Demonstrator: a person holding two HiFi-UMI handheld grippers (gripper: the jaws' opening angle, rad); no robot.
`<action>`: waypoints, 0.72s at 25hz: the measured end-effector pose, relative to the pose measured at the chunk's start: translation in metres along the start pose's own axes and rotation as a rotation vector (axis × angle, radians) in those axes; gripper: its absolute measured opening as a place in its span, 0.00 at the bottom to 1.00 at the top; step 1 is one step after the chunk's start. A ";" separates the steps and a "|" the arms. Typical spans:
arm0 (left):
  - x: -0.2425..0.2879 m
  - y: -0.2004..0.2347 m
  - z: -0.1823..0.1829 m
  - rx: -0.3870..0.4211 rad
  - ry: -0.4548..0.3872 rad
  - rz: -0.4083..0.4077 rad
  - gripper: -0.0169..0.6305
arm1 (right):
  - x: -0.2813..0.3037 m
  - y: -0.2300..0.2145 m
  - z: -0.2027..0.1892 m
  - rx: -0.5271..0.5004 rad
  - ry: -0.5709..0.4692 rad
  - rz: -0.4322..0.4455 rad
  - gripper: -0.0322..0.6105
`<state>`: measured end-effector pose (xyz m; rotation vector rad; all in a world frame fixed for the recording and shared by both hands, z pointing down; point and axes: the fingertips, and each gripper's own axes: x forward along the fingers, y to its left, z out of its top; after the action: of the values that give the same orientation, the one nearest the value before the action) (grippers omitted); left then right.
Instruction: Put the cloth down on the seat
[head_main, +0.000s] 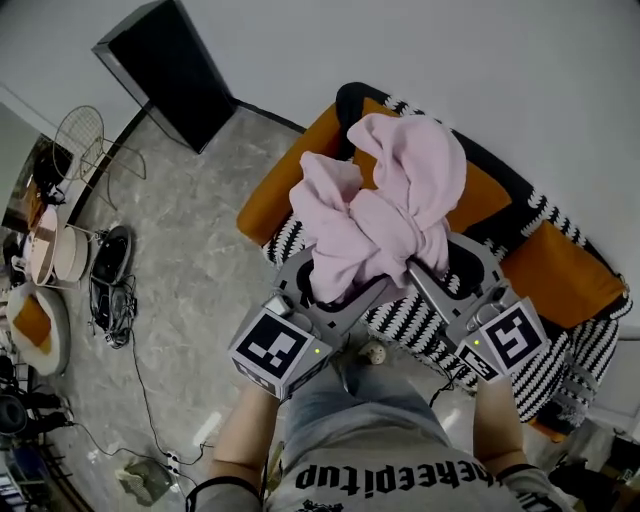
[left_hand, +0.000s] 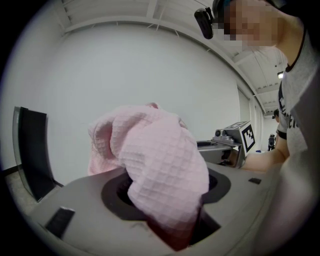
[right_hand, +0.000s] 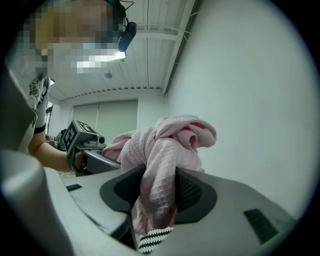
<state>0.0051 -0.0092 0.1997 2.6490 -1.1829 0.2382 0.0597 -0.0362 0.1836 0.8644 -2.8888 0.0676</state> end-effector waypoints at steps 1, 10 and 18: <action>0.001 0.000 -0.002 -0.005 0.002 0.007 0.48 | 0.000 -0.001 -0.002 0.002 0.003 0.007 0.35; 0.017 0.015 -0.035 -0.012 0.012 0.033 0.48 | 0.014 -0.009 -0.039 0.035 0.058 0.039 0.35; 0.039 0.024 -0.053 -0.079 0.056 0.019 0.48 | 0.022 -0.028 -0.063 0.081 0.127 0.046 0.35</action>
<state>0.0106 -0.0378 0.2638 2.5475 -1.1760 0.2611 0.0639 -0.0667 0.2488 0.7764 -2.8036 0.2373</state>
